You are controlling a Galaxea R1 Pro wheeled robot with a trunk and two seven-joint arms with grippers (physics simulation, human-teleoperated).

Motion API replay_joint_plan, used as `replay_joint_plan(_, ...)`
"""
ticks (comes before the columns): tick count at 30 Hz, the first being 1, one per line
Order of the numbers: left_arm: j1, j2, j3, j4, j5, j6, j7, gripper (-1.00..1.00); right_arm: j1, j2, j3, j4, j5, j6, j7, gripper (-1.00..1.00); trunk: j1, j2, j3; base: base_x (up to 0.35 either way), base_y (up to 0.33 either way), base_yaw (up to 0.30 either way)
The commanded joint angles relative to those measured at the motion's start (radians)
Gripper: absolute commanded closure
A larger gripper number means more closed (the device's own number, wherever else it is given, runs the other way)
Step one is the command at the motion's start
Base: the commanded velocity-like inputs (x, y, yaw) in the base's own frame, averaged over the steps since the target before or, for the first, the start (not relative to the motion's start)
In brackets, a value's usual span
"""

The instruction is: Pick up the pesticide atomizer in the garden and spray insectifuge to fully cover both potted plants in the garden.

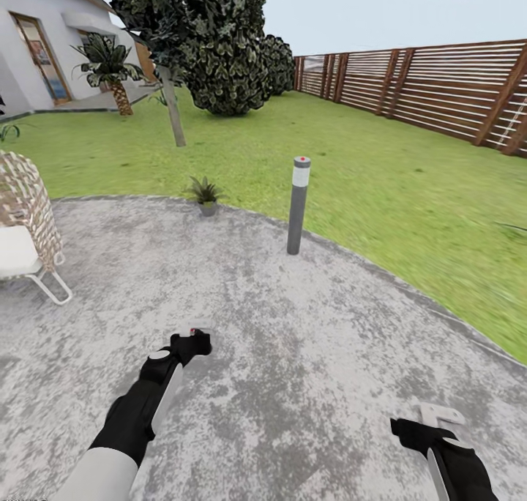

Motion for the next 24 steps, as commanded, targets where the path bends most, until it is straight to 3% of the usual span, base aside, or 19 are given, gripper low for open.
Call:
replay_joint_plan(1,0.0,0.0,0.0,-0.001,0.005,0.005,0.0,1.0,0.0,0.0,0.0,-0.001,0.01,0.006,0.003,-1.0,0.0,0.0,0.001,0.0,0.0,0.114)
replay_joint_plan(14,0.0,-0.002,-0.001,-0.001,0.006,0.007,0.0,1.0,0.0,0.0,0.0,-0.001,0.01,0.006,0.003,-1.0,0.0,0.0,0.018,0.0,0.0,0.109)
replay_joint_plan(18,0.0,-0.002,-0.001,-0.001,0.005,0.057,0.0,1.0,0.0,0.0,0.0,-0.001,0.01,0.006,0.003,-1.0,0.0,0.0,0.024,0.0,0.0,0.103)
replay_joint_plan(24,0.0,-0.003,-0.001,-0.001,0.005,0.07,0.0,1.0,0.0,0.0,0.0,-0.001,0.01,0.006,0.003,-1.0,0.0,0.0,0.032,0.0,0.0,0.1)
